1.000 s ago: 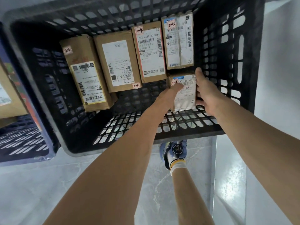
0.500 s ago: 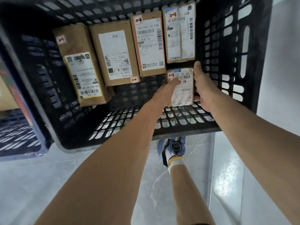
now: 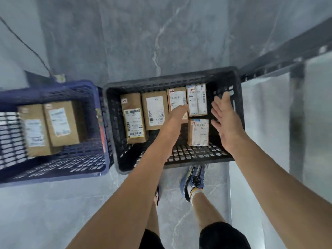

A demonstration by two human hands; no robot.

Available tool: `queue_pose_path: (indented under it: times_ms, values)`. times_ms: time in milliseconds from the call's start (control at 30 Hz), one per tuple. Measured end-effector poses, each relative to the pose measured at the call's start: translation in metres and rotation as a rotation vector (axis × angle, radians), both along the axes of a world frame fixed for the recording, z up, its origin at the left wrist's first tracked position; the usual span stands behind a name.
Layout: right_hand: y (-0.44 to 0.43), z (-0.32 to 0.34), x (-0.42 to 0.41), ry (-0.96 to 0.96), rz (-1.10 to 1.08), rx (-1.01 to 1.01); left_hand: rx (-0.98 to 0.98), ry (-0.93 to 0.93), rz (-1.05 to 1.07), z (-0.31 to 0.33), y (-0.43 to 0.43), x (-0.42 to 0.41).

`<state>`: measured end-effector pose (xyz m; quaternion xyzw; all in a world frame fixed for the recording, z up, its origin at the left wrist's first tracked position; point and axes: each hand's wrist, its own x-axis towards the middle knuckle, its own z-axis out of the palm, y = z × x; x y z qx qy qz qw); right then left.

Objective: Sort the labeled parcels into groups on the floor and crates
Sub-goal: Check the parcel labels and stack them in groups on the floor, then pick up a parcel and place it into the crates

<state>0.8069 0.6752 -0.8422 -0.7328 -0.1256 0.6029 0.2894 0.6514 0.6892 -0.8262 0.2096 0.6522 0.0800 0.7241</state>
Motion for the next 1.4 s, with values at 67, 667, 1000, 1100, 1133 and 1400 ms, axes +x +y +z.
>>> queue_pose_path:
  times_ms: [67, 667, 1000, 1100, 1133, 1400]
  values:
    - [0.02, 0.052, -0.014, 0.002, 0.028, 0.093, 0.099, -0.03, 0.05, 0.049, 0.021, -0.016]
    - [0.132, 0.565, -0.163, 0.062, 0.223, 0.838, 0.852, -0.049, 0.325, 0.559, 0.085, -0.192]
    - [0.106, 0.716, -0.241, 0.233, 0.568, 1.087, 1.124, 0.198, 0.559, 0.726, -0.018, -0.257]
    - [0.087, 0.735, -0.275, 0.317, 0.686, 1.114, 1.15, 0.273, 0.71, 0.744, -0.067, -0.28]
    - [0.079, 0.74, -0.288, 0.342, 0.723, 1.125, 1.152, 0.3, 0.75, 0.749, -0.084, -0.288]
    - [-0.039, 0.769, -0.406, 0.571, 1.021, 1.102, 1.08, 0.467, 1.063, 0.776, -0.242, -0.34]
